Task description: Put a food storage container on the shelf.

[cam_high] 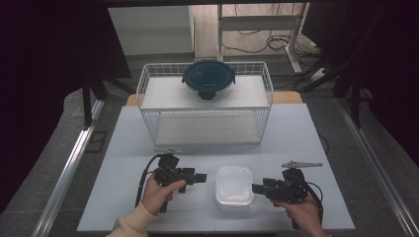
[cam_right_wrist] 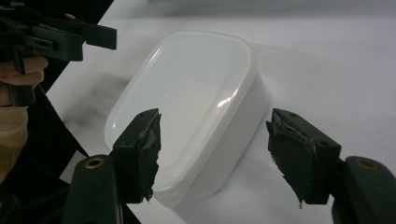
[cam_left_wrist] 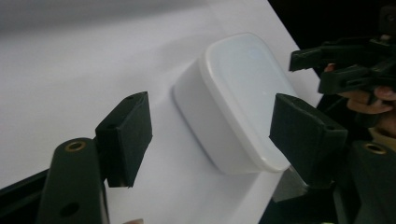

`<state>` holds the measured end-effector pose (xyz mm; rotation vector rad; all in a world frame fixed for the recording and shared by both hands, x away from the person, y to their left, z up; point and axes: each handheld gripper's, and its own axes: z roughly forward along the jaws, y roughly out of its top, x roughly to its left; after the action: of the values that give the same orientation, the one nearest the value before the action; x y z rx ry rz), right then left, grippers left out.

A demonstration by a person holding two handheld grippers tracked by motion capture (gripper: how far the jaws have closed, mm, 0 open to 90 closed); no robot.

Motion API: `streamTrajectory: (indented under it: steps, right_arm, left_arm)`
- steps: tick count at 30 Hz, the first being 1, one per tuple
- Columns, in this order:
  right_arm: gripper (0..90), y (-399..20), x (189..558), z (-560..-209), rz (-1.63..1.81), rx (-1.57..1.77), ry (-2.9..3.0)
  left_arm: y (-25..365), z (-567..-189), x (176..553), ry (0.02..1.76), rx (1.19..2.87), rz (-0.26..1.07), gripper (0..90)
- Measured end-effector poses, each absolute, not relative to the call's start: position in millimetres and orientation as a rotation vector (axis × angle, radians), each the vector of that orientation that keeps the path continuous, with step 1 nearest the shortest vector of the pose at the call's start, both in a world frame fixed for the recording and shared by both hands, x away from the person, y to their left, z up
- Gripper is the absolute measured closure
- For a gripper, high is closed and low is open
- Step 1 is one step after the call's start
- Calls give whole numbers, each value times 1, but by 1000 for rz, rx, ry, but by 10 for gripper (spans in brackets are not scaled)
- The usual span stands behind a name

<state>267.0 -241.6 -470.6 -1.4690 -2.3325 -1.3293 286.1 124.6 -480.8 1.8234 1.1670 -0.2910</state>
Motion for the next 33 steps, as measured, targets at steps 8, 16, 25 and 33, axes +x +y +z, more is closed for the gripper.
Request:
streamTrajectory:
  steps: [8,16,25,33]
  right_arm:
    - [370,-237,273,-477,-1311,-1463,-2308]
    - [404,-236,277,-484,-1304,-1475,-2251]
    - [470,-237,280,-489,-1304,-1492,-2193]
    - [559,-238,284,-497,-1286,-1496,-2111]
  left_arm:
    - [109,-499,293,1186,1804,-413,320]
    - [98,-505,296,1172,1789,-479,371]
    - [92,-513,298,1157,1775,-549,458]
    - [90,-528,302,1199,1688,-678,545]
